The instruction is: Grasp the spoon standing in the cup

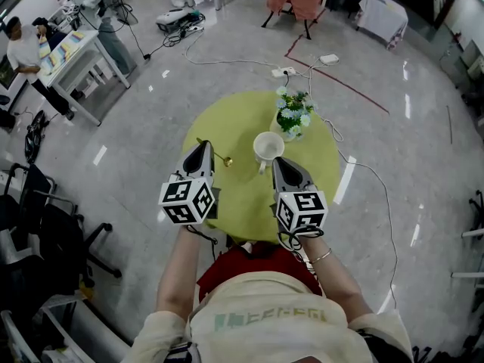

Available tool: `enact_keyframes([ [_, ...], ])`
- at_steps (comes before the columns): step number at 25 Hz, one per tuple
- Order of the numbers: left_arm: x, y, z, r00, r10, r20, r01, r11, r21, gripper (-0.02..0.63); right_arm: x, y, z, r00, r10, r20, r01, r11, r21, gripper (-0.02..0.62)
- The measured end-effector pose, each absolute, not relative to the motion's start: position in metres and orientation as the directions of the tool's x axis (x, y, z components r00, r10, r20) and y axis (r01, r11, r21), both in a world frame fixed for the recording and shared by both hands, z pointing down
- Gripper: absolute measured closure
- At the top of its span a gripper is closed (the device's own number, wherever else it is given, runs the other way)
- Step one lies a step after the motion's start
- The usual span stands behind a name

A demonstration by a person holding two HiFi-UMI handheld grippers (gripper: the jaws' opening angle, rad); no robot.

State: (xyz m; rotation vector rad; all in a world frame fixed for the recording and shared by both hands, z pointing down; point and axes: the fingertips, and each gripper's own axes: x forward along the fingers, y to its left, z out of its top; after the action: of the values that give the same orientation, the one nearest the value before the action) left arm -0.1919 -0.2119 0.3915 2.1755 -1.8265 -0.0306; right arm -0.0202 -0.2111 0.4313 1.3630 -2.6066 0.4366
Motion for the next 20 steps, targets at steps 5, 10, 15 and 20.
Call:
enact_keyframes([
  [5,-0.204,-0.191,0.394,0.175,-0.969,0.174,-0.961,-0.129,0.246,0.581,-0.031,-0.199,0.428,-0.578,-0.770,0.271,-0.816,0.551,-0.173,0.558],
  [10,-0.216,-0.176,0.396,0.161,-0.972,0.171,-0.961,-0.115,0.250,0.581,-0.040,-0.190,0.428,-0.587,-0.765,0.266,-0.810,0.562,-0.170,0.558],
  [15,-0.223,-0.163,0.398,0.148,-0.972,0.181,-0.964,-0.100,0.248,0.581,-0.045,-0.181,0.425,-0.592,-0.762,0.263,-0.806,0.569,-0.166,0.558],
  [20,-0.226,-0.152,0.400,0.143,-0.972,0.186,-0.966,-0.097,0.238,0.581,-0.048,-0.175,0.423,-0.593,-0.763,0.257,-0.805,0.571,-0.164,0.558],
])
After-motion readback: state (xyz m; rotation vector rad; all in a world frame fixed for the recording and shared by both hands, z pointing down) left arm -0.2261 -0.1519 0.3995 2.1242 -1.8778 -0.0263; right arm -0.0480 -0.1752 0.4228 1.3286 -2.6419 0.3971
